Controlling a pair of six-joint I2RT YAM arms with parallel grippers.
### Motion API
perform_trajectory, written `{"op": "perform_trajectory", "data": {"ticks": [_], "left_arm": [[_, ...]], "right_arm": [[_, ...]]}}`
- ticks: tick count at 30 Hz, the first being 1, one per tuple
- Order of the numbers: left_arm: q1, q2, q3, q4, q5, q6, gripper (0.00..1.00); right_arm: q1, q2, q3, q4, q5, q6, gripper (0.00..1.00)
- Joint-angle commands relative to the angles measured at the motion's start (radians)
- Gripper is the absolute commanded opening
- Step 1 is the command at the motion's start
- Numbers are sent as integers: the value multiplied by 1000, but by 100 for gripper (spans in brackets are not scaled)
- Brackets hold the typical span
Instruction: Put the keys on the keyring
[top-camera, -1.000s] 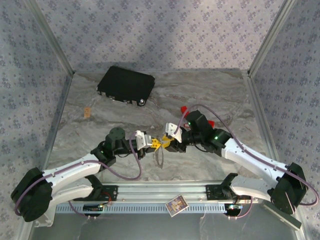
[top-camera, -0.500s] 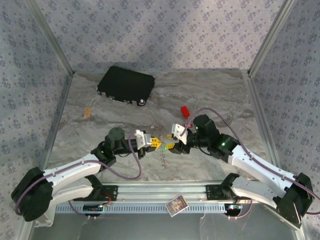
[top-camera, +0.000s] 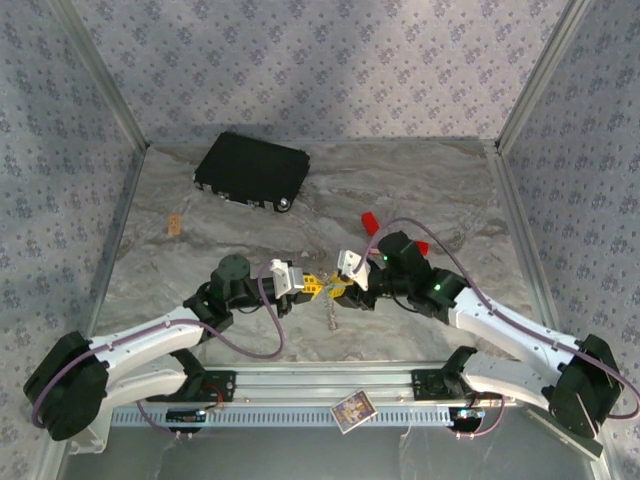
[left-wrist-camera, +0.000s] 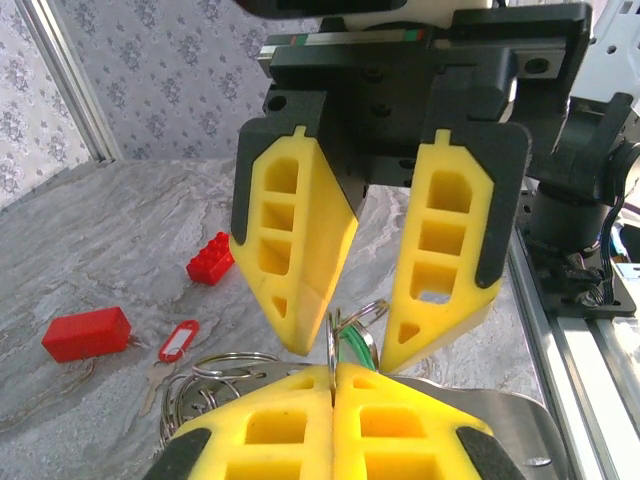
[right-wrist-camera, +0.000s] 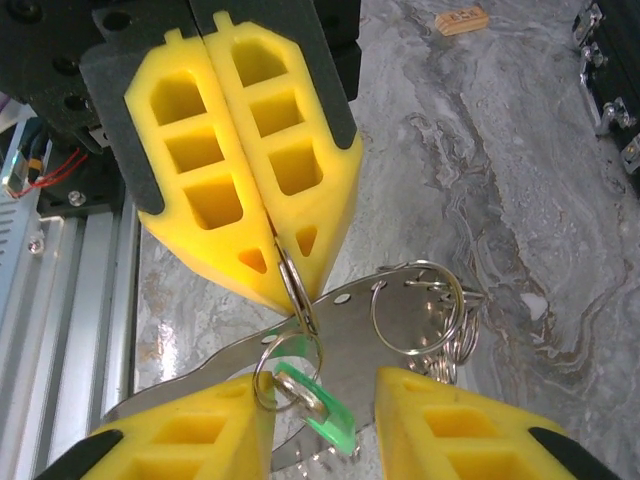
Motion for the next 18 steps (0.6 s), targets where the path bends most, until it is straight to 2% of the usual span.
{"op": "perform_trajectory", "data": {"ticks": [1, 9, 15, 18], "left_arm": [[-6, 4, 1, 65, 23, -15, 0], [-6, 24, 1, 99, 22, -20, 0], [-5, 31, 7, 134, -48, -32, 0], [-5, 24, 1, 145, -89, -33, 0]], "right_arm": [[5, 11, -5, 20, -20, 15, 25], [6, 38, 13, 12, -24, 8, 6], [65, 76, 31, 27, 63, -22, 2], [87, 75, 31, 26, 126, -41, 6]]}}
